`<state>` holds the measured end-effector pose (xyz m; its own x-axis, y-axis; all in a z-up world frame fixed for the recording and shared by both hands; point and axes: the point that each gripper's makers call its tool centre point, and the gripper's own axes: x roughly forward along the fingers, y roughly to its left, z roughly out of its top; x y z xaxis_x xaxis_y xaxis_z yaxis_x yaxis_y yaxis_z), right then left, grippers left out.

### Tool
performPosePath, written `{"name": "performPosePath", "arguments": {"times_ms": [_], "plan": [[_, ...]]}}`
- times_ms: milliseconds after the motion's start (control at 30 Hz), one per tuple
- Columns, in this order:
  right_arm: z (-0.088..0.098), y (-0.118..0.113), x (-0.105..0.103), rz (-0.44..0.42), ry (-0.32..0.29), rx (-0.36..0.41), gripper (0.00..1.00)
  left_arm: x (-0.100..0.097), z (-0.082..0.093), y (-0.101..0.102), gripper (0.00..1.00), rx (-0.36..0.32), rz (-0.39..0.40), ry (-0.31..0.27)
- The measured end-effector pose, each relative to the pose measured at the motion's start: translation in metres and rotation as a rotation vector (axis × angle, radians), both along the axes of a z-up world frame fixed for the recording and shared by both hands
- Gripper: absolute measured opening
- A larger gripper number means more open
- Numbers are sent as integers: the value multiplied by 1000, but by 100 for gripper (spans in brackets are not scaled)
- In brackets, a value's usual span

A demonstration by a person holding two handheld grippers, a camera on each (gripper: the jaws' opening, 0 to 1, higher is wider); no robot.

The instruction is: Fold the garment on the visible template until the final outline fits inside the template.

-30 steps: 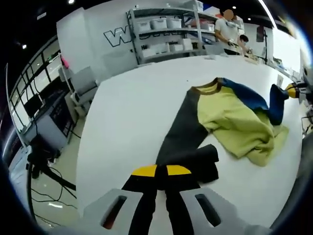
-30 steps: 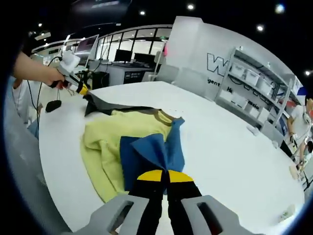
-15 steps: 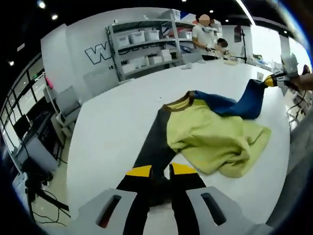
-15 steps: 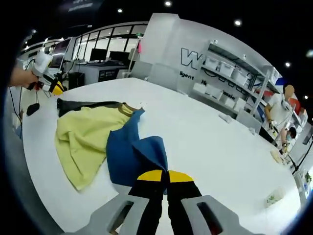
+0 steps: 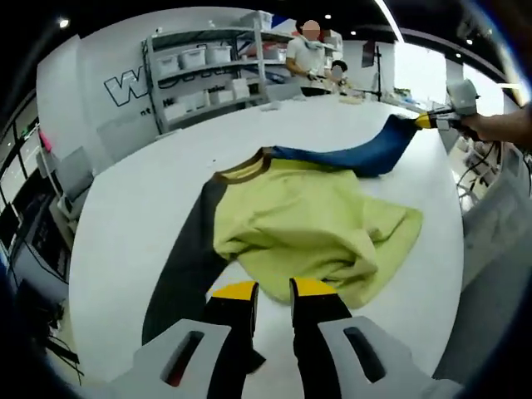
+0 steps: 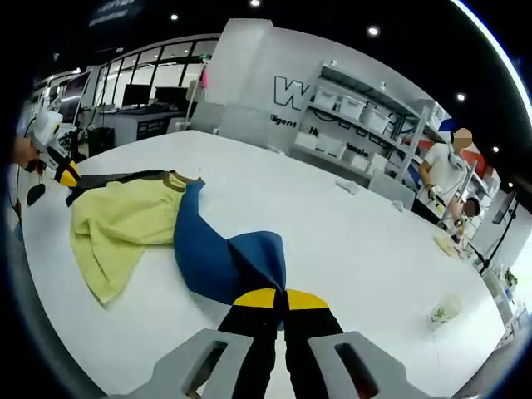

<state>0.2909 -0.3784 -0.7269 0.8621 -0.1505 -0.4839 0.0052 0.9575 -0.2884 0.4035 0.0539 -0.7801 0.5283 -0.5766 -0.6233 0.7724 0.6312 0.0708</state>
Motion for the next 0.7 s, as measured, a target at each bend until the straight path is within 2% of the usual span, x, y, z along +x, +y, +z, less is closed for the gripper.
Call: {"name": "performPosePath", "arguments": {"times_ms": [233,467,600,700], "plan": [[-17,24,1,42,24,34,0,-4,-10,-7,23,0,-14,30],[-30,46,5,85,52,66,0,-3,-18,-5,23,12,0,55],[-41,58,8,125,86,74,0,-1,-23,-3,23,13,15,71],[-53,61,9,121,124,101,0,0,-26,-3,23,12,22,81]]}}
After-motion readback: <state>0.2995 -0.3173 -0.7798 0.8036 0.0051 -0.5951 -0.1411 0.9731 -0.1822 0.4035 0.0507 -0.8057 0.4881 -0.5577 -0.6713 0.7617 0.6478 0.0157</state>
